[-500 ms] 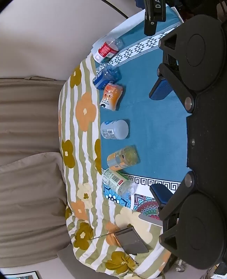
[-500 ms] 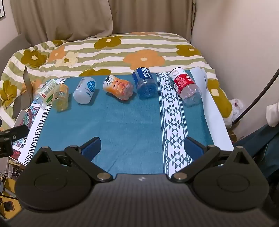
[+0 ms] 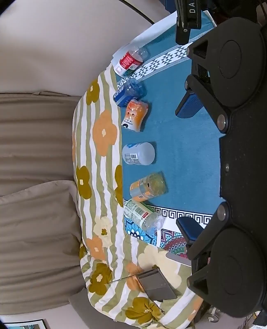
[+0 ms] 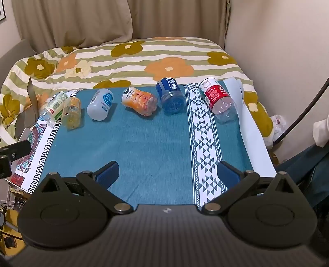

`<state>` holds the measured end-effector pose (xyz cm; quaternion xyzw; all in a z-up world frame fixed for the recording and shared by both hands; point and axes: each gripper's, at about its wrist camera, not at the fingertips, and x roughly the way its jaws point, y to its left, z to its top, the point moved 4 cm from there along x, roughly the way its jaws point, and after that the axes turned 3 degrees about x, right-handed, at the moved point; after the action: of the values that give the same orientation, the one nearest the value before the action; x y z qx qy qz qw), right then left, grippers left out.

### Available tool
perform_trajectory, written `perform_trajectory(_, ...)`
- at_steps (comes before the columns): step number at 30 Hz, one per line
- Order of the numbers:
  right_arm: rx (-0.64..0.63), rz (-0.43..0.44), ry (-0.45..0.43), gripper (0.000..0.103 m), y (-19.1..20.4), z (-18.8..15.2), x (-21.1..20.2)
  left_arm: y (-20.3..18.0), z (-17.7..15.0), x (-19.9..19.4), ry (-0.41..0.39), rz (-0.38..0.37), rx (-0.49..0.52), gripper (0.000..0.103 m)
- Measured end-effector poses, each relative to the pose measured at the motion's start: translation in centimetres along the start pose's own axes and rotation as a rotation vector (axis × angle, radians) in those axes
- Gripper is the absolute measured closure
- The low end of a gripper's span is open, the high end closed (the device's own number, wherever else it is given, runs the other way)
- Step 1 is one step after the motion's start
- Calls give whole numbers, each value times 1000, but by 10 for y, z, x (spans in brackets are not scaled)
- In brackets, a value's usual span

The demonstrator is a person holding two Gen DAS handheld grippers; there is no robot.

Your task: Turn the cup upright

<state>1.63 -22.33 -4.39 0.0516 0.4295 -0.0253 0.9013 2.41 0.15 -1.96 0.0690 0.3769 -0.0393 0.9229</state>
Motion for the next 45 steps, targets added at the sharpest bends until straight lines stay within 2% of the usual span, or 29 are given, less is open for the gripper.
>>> perform_trajectory(45, 3, 1, -2, 0, 0, 4, -2, -5, 2, 4, 9, -6, 13, 0)
